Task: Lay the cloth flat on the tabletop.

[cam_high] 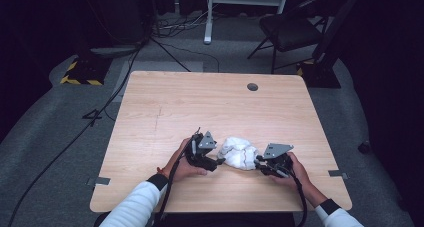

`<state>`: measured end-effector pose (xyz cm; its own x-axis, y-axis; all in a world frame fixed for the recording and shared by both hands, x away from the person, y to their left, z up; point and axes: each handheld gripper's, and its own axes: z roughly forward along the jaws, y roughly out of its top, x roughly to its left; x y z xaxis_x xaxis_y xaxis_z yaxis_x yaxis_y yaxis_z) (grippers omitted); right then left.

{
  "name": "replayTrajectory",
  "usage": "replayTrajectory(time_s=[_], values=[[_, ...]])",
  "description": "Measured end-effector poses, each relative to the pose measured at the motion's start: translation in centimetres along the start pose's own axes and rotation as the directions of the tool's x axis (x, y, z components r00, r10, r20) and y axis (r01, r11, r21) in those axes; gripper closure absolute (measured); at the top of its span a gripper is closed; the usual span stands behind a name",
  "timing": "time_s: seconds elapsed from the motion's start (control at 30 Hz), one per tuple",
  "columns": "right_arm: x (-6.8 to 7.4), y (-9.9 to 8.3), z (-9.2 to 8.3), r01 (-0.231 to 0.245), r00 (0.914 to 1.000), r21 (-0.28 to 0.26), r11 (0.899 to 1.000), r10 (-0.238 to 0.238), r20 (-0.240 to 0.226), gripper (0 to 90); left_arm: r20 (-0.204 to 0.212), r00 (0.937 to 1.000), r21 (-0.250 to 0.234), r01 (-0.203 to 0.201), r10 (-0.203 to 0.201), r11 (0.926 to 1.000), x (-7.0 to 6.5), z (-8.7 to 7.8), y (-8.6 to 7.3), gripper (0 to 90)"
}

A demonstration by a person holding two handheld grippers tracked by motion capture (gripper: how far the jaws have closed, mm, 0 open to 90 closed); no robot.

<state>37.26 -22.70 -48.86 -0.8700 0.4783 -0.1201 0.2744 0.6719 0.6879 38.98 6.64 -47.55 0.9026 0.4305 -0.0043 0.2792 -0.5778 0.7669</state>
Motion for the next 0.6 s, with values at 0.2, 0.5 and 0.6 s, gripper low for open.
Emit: replayTrajectory(time_s=[0.2, 0.5, 0.6], values=[[-0.3, 0.2, -0.6, -0.011, 0.9991, -0.027, 1.0, 0.012, 0.041, 76.4, 0.027, 0.9996, -0.022, -0.003, 0.004, 0.9998, -0.2, -0.1, 0.7, 27.2], [-0.8, 0.1, -1.5, -0.027, 0.9969, -0.057, 0.998, 0.031, 0.072, 76.5, 0.05, 0.995, 0.043, -0.089, 0.087, 0.9951, -1.3, 1.8, 2.0, 52.2], [-1.2, -0.1, -1.7, -0.044, 0.9955, -0.056, 0.997, 0.049, 0.081, 76.5, 0.06, 0.9914, 0.015, -0.117, 0.116, 0.993, -1.3, 1.0, 2.0, 69.5]])
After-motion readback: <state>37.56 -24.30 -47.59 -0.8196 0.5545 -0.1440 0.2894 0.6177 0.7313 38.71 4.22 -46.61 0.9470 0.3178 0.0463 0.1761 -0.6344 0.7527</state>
